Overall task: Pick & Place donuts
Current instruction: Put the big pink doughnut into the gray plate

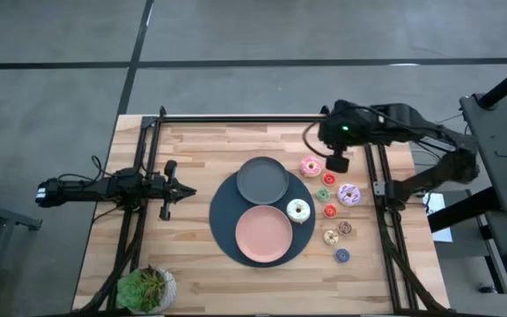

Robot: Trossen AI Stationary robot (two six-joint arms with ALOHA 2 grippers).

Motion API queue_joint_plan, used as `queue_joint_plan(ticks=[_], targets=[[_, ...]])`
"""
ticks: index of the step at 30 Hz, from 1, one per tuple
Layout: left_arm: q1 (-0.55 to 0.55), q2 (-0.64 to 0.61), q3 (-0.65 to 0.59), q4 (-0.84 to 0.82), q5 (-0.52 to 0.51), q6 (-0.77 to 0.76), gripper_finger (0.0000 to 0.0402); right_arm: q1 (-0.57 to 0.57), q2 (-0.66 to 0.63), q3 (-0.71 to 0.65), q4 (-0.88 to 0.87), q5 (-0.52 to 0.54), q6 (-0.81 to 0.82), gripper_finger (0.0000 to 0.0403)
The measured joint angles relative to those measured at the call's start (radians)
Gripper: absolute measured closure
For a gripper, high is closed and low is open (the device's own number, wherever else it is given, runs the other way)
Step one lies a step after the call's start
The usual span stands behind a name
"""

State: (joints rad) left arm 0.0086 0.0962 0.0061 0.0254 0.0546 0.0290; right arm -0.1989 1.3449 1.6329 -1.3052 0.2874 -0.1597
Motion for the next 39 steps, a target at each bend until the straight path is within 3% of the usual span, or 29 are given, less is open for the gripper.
queue_joint_plan(ticks=[8, 22, 29, 34, 39], targets=[[0.0, 0.0, 0.0, 0.0, 0.0, 0.0, 0.0402, -0.115, 0.073, -0.007, 0.0, -0.082, -0.04, 0.0394], [0.0, 0.0, 0.0, 0.0, 0.0, 0.0, 0.0402, -0.16, 0.083, -0.152, 0.008, -0.11, -0.128, 0.0394], [0.0, 0.0, 0.0, 0.0, 0.0, 0.0, 0.0402, -0.169, 0.057, -0.25, 0.066, -0.119, -0.195, 0.0394], [0.0, 0.0, 0.0, 0.0, 0.0, 0.0, 0.0402, -0.175, 0.012, -0.335, 0.151, -0.207, -0.222, 0.0394], [0.0, 0.0, 0.0, 0.0, 0.0, 0.0, 0.0402, -0.175, -0.032, -0.424, 0.224, -0.22, -0.232, 0.0394]])
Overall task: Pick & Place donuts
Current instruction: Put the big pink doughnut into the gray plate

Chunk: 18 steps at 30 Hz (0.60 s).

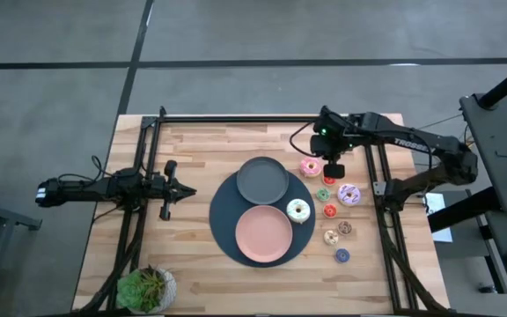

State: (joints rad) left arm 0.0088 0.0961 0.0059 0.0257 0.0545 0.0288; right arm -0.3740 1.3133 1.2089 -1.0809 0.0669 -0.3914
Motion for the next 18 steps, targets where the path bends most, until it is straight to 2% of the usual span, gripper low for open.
queue_joint_plan(ticks=[10, 18], targets=[[0.0, 0.0, 0.0, 0.0, 0.0, 0.0, 0.0402, 0.001, -0.037, -0.104, 0.046, -0.001, 0.024, 0.0394], [0.0, 0.0, 0.0, 0.0, 0.0, 0.0, 0.0402, 0.003, -0.037, -0.137, 0.055, -0.018, 0.041, 0.0394]])
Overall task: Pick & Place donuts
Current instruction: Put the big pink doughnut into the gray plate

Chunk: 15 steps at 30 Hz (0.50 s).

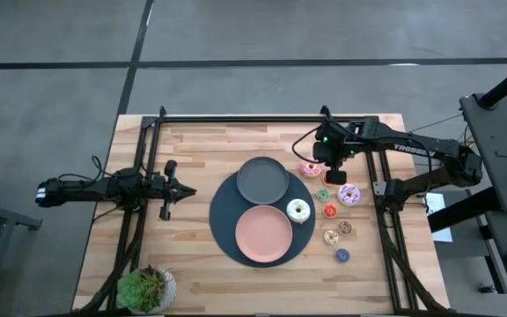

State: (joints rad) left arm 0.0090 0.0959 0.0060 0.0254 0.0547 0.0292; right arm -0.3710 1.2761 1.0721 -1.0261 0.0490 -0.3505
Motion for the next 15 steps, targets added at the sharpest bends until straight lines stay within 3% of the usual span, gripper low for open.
queue_joint_plan(ticks=[15], targets=[[0.0, 0.0, 0.0, 0.0, 0.0, 0.0, 0.0402, 0.029, 0.0, -0.003, 0.046, -0.005, -0.02, 0.0394]])
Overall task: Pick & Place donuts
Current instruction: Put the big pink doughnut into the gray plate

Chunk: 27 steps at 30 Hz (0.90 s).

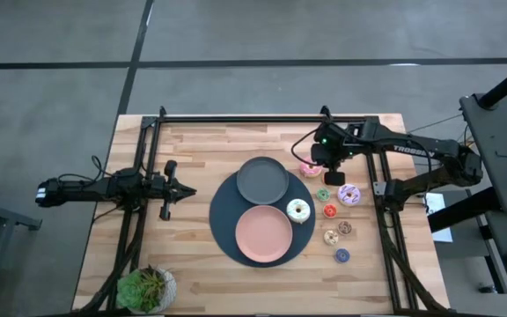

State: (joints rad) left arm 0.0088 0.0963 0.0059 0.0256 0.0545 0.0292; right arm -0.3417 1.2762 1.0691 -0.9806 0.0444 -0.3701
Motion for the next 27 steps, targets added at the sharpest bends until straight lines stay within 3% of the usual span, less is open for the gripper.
queue_joint_plan(ticks=[17, 21, 27], targets=[[0.0, 0.0, 0.0, 0.0, 0.0, 0.0, 0.0402, 0.009, 0.019, 0.0, -0.002, -0.002, 0.01, 0.0386], [0.0, 0.0, 0.0, 0.0, 0.0, 0.0, 0.0402, 0.009, 0.037, 0.006, -0.003, -0.043, 0.012, 0.0351], [0.0, 0.0, 0.0, 0.0, 0.0, 0.0, 0.0402, 0.01, 0.067, 0.008, -0.002, -0.047, 0.003, 0.0268]])
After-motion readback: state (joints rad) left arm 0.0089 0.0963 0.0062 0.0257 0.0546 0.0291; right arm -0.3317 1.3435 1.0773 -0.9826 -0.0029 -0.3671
